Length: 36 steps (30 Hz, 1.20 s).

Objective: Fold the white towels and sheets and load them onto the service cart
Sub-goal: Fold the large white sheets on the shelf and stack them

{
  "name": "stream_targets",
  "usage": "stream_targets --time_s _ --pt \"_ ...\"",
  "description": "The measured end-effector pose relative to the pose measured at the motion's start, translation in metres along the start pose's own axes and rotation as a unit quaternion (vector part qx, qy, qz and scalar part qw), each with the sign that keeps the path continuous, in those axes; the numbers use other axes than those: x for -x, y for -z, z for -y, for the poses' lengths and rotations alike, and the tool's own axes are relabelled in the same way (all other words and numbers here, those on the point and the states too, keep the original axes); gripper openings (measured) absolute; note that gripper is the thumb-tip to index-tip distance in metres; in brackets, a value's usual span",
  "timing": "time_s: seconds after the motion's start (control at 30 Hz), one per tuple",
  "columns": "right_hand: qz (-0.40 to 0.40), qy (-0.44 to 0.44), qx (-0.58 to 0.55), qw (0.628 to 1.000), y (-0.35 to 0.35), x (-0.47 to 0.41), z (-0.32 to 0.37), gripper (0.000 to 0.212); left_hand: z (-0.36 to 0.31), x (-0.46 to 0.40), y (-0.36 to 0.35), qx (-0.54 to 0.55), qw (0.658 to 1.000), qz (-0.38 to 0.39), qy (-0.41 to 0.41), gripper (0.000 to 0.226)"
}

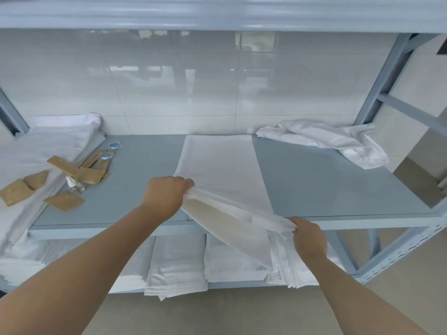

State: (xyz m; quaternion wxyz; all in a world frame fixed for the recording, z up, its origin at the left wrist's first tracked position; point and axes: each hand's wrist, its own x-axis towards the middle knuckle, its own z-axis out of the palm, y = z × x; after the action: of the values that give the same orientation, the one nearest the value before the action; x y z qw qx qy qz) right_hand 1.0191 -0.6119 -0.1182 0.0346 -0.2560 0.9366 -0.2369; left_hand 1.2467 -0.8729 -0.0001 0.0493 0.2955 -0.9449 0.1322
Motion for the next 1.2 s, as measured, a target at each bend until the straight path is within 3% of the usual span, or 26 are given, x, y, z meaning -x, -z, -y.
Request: stream_targets --time_s 0.07,0.13,0.33,0.37,0.47,0.53,0.6,0.7,0.73,0.9,1.03,1.13,1.2 --pt "-0.003 -0.062 -0.034 0.997 0.02 -0.006 -0.02 0.027 0.005 0.005 0.008 0.01 0.999 -0.008 0.032 0.046" --pt "0.006 -0.059 -0.075 0.995 0.037 -0.011 -0.036 0.032 0.008 0.007 0.018 0.016 0.998 -0.018 0.055 0.046" --pt "0.036 0.143 -0.17 0.974 0.045 0.009 0.004 0.014 -0.023 0.004 0.049 -0.06 0.998 -0.011 0.035 0.038" --pt "0.065 0.163 -0.194 0.965 0.043 0.019 0.018 0.023 -0.027 0.004 0.054 -0.072 0.997 -0.006 0.032 0.038" --pt "0.171 0.198 -0.19 0.946 0.038 0.048 0.06 0.087 -0.041 0.003 0.066 -0.083 0.996 0.013 0.022 0.04" --pt "0.203 0.212 -0.179 0.939 0.034 0.059 0.088 0.108 -0.051 0.002 0.074 -0.092 0.996 0.02 0.005 0.04" --pt "0.189 0.219 -0.169 0.942 0.032 0.062 0.106 0.099 -0.057 0.002 0.08 -0.106 0.994 0.018 -0.012 0.041" --pt "0.084 0.216 -0.125 0.965 0.029 0.055 0.105 0.039 -0.059 0.007 0.081 -0.106 0.994 0.014 -0.036 0.042" --pt "0.06 0.218 -0.111 0.968 0.031 0.053 0.102 0.029 -0.057 0.01 0.078 -0.095 0.995 0.013 -0.041 0.043" --pt "0.033 0.234 -0.098 0.967 0.04 0.035 0.108 0.036 -0.04 0.028 0.058 -0.01 1.0 0.0 0.001 0.038" --pt "0.025 0.261 -0.095 0.96 0.041 0.021 0.117 0.036 -0.024 0.043 0.048 0.083 0.995 0.055 0.018 0.035" --pt "0.026 0.269 -0.077 0.96 0.042 0.017 0.122 0.036 -0.022 0.044 0.051 0.14 0.986 0.084 0.021 0.014" --pt "0.04 0.261 -0.058 0.963 0.043 0.018 0.124 0.035 -0.021 0.035 0.056 0.152 0.984 0.082 0.036 0.018"
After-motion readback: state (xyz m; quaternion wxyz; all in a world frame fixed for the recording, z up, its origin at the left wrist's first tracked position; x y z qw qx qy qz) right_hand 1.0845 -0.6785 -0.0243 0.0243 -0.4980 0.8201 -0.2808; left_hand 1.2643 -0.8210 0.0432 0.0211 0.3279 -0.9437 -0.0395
